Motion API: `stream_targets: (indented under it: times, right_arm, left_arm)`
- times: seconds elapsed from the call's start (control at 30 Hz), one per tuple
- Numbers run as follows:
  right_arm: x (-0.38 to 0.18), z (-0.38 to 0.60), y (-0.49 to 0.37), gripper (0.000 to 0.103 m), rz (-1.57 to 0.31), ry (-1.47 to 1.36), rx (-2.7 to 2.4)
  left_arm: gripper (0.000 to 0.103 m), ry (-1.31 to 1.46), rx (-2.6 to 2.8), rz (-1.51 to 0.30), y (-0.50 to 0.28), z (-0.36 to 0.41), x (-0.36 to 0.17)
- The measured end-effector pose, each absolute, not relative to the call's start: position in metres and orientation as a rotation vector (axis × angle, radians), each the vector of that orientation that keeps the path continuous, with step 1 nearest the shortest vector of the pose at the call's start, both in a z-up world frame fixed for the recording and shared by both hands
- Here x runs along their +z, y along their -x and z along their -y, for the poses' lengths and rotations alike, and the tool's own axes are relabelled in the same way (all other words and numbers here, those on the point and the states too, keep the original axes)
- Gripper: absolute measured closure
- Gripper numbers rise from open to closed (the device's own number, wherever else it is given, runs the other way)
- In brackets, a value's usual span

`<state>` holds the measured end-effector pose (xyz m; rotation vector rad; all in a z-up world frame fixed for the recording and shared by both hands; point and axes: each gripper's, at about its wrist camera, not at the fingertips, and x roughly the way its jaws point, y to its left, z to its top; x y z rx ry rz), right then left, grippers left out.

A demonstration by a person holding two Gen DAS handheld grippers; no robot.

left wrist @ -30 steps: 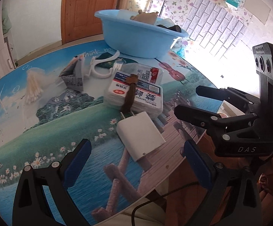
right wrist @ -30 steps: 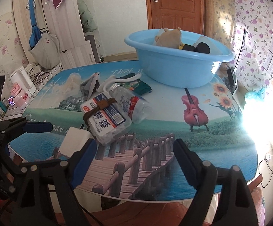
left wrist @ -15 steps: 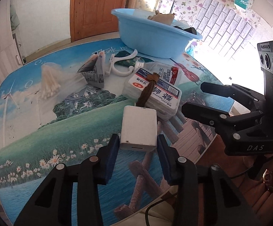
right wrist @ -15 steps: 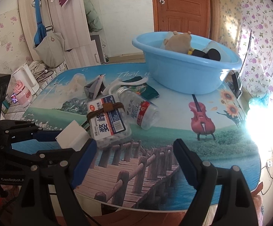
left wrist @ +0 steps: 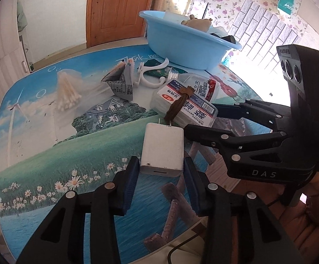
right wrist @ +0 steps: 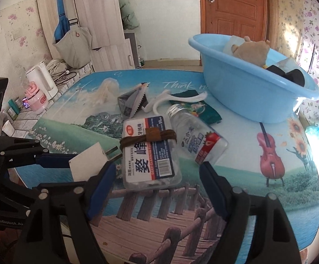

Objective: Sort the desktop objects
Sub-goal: 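Grasp the white plug adapter with the left tool while the right tool grasps the banded soap box, then lift the plug adapter with the left tool while the right tool lifts the soap box toward the basin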

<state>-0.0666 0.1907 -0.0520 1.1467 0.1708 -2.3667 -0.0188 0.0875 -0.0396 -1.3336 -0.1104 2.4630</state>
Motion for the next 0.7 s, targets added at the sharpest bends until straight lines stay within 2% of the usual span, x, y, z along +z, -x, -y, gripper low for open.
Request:
stream_targets:
  times: [0.03, 0.7]
  right_arm:
    - [-0.054, -0.190, 0.067, 0.048, -0.165, -1.155, -2.346]
    - [-0.048, -0.228, 0.034, 0.048, -0.149, -1.174, -2.385]
  left_arm:
    - [0.063, 1.335, 2.466, 0.110, 0.019, -0.087, -0.040]
    - [0.063, 1.342, 2.486, 0.085, 0.022, -0.091, -0.041]
